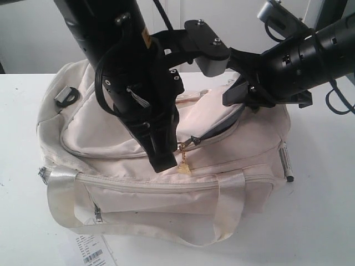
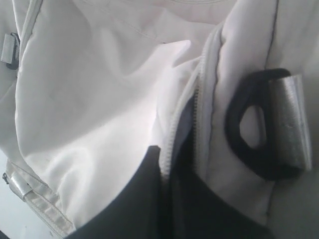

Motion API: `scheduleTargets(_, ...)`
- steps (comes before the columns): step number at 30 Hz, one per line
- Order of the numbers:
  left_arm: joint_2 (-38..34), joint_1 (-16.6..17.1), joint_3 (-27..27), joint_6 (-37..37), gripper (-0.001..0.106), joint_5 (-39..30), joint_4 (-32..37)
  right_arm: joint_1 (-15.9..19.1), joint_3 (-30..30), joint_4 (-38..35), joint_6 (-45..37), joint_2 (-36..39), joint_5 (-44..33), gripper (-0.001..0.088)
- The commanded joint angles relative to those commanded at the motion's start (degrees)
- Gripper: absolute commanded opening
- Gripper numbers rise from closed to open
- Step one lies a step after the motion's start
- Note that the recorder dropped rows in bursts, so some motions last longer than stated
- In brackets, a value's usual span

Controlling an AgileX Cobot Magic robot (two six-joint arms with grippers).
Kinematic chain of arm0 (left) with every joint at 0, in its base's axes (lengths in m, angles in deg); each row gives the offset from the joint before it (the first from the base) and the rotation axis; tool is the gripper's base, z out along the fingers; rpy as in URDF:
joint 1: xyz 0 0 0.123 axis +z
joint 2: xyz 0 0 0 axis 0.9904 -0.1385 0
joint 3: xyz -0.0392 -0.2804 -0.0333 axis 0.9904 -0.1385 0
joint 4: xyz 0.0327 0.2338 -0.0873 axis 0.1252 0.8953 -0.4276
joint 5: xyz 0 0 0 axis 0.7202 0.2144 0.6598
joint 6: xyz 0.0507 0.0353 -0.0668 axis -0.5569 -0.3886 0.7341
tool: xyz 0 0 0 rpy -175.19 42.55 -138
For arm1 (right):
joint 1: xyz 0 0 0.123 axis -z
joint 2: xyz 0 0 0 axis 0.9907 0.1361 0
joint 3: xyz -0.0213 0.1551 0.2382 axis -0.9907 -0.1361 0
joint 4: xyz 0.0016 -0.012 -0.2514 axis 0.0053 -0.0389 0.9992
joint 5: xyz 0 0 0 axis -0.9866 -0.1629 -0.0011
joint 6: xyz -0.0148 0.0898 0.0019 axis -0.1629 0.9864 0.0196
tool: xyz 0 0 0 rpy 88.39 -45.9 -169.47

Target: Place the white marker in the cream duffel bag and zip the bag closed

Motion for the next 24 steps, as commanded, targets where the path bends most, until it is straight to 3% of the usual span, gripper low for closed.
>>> scheduleTargets(16,0.62,0.0,0.0,0.46,0.0,0.0,0.38,0.6,3.55,2.97,0.28,0.0,-0.46,0.0)
scheduleTargets(24,1.89,0.0,0.0,0.67,0.0,0.0,3.82,0.6,3.49,3.82,0.28,0.0,-0.58,0.0)
